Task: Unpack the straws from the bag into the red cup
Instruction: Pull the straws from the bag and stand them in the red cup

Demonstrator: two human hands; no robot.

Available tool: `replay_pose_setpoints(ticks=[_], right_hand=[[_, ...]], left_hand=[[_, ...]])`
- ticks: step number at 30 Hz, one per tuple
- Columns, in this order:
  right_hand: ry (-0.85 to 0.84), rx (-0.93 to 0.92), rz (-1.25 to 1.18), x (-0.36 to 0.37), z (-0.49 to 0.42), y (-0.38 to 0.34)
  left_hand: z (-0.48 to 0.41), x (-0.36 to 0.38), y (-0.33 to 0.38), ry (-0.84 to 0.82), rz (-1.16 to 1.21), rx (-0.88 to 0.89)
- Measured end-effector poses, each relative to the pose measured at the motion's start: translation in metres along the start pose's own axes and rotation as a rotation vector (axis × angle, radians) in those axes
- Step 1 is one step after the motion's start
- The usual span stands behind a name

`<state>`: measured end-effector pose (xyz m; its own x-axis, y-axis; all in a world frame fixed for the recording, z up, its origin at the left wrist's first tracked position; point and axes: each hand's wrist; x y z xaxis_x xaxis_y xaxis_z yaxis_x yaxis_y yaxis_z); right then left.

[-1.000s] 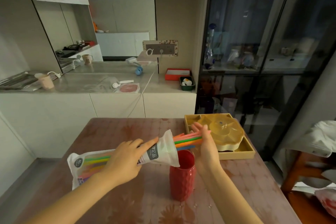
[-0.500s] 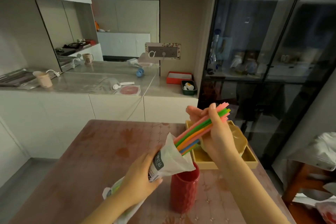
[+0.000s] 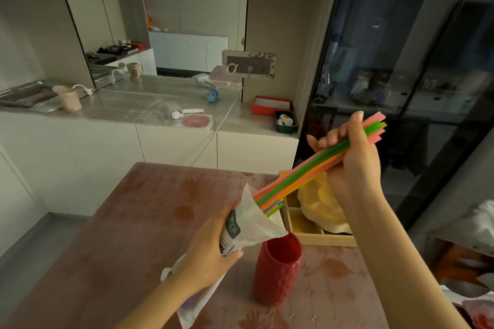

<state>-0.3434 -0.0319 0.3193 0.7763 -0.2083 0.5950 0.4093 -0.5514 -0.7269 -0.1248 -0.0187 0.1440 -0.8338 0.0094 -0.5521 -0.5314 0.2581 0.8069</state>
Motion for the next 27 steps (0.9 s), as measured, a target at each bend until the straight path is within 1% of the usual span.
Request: replay_pose_setpoints(ticks=[3, 7, 10, 13, 15, 17, 20, 22, 27], right_hand=[[0.054, -0.008, -0.081, -0.003, -0.007, -0.005], [0.104, -0.054, -0.108, -0.015, -0.019, -0.014], [0.185, -0.076, -0.128, -0.029, -0.029, -0.021], [0.262, -0.094, -0.164, -0.047, -0.034, -0.029], [0.281, -0.106, -0.186, -0.059, -0.036, -0.032], [0.27, -0.126, -0.15, -0.069, -0.034, -0.032], [0.22, -0.149, -0.016, -0.078, -0.025, -0.018], [0.179, -0.145, 0.062, -0.081, -0.018, -0.003], [0.053, -0.097, 0.171, -0.079, -0.005, 0.027]], left_hand=[[-0.002, 0.0, -0.01, -0.004, -0.002, -0.028], [-0.004, -0.002, -0.021, 0.006, -0.055, -0.009], [-0.006, -0.004, -0.028, 0.017, -0.083, -0.002], [-0.005, -0.007, -0.038, 0.022, -0.092, -0.028], [-0.006, -0.007, -0.043, 0.022, -0.087, -0.049], [-0.008, -0.008, -0.047, 0.027, -0.094, -0.058], [-0.012, -0.01, -0.048, 0.045, -0.088, -0.077], [-0.015, -0.011, -0.048, 0.055, -0.088, -0.083], [-0.02, -0.009, -0.043, 0.06, -0.121, -0.047]])
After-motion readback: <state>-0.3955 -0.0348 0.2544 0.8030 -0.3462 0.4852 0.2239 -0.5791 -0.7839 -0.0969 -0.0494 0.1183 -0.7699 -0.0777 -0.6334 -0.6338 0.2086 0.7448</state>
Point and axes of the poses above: each hand's wrist, its own z-axis away from the middle knuckle, its own x-axis out of the palm, y = z × x, and after that the axes turned 12 degrees about -x, right-handed
